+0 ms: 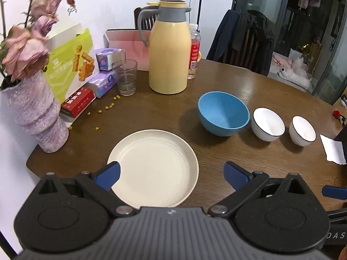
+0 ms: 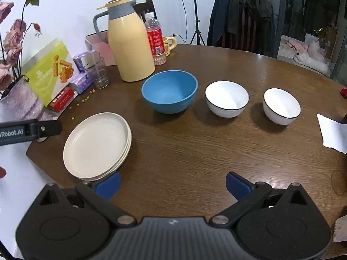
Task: Organize plates and bowls
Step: 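Move both grippers toward the blue plastic bowl, then close the left gripper on the blue bowl rim while the right gripper closes on it too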
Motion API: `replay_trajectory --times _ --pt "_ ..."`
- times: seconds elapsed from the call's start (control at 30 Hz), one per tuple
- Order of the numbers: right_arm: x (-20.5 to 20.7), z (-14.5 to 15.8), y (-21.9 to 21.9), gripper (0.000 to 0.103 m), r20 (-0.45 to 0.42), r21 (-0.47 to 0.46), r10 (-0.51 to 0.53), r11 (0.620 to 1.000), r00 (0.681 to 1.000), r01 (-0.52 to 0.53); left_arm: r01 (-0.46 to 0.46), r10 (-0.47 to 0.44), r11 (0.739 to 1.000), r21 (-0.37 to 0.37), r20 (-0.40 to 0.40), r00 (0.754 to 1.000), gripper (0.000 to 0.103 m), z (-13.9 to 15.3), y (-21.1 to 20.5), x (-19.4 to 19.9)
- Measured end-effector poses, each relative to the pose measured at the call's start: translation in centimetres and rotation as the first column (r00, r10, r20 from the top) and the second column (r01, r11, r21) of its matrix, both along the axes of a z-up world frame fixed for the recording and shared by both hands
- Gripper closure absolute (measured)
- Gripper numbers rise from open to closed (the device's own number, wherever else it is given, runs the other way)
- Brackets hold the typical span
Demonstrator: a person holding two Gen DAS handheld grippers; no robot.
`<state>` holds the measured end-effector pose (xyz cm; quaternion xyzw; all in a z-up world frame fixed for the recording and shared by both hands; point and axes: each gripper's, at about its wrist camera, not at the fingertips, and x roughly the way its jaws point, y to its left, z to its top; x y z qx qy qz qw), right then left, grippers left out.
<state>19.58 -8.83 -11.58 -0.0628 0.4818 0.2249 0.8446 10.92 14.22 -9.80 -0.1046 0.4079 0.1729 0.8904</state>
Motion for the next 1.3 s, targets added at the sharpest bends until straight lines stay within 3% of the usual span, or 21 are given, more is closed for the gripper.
replay_trajectory --times 0.23,0.43,0.77,1.07,1.3 --pt "1.6 0.8 -1.3 0.0 0.017 0.029 -0.018 0.999 1.0 0.017 0.026 -0.026 0.999 0.023 -0.007 1.0 0.0 0.6 -0.7 2.8" --pt "4.7 0.3 -1.8 0.0 -0.019 0.041 -0.103 0.994 0.994 0.104 0.058 -0.058 0.998 0.023 -0.01 0.998 0.0 0.6 -0.1 6.6" --pt "11.8 -2.0 1.1 0.003 -0.07 0.019 -0.15 0.988 0.986 0.152 0.083 -0.084 0.996 -0.011 -0.057 0.995 0.0 -1.8 2.9 14.6" --pt "17.6 -5.3 3.9 0.013 -0.128 -0.003 -0.19 0.982 0.973 0.191 0.069 -0.075 0.997 -0.046 -0.12 0.99 0.0 -5.5 5.4 21.0" --pt "20.9 -8.1 4.8 0.034 -0.195 0.012 -0.24 0.969 0.951 0.247 0.078 -0.086 0.995 -0.059 -0.147 0.985 0.0 -8.0 6.1 24.6"
